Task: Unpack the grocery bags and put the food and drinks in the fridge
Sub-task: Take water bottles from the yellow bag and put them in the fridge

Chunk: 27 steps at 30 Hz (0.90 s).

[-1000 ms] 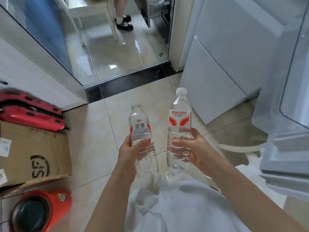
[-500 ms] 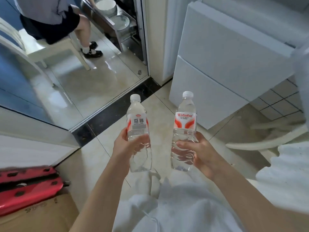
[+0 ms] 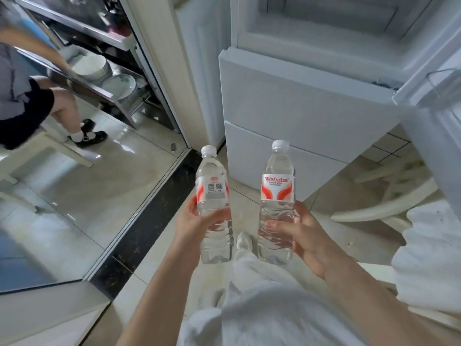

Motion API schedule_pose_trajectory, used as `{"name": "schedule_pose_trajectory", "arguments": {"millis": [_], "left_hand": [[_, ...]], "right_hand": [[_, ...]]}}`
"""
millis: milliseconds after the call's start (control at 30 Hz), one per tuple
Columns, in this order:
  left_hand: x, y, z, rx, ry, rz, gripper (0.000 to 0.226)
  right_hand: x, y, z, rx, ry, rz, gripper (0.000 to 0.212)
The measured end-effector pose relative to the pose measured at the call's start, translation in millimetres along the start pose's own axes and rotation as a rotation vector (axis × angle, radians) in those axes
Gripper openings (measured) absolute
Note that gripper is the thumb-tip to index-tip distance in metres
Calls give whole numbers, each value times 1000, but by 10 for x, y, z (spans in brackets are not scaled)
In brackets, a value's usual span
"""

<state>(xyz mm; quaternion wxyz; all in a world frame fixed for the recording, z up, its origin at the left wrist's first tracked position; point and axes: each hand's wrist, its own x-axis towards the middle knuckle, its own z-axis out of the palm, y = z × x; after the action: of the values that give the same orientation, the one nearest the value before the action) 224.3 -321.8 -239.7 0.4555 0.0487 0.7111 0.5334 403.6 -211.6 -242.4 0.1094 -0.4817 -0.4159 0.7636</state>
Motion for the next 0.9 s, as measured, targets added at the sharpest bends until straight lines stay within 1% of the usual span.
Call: {"name": "schedule_pose_trajectory", "arguments": {"millis": [167, 433, 667, 767, 900], "left_hand": [[577, 508, 209, 55, -82, 58, 66], [1247, 1385, 569, 90, -198, 196, 67], [1682, 2269, 876, 118, -423, 331, 59], [1872, 2647, 1006, 126, -526, 390, 61], [2117, 3126, 1219, 145, -624, 503, 60]], "right_hand": [[440, -532, 11, -14, 54, -65, 53], [931, -1363, 45, -88, 142, -219, 59], [1228, -2107, 92, -85, 295, -353, 61], [1336, -2425, 117, -41, 351, -411, 61], [1498, -2830, 137, 26, 439, -480, 65]]}}
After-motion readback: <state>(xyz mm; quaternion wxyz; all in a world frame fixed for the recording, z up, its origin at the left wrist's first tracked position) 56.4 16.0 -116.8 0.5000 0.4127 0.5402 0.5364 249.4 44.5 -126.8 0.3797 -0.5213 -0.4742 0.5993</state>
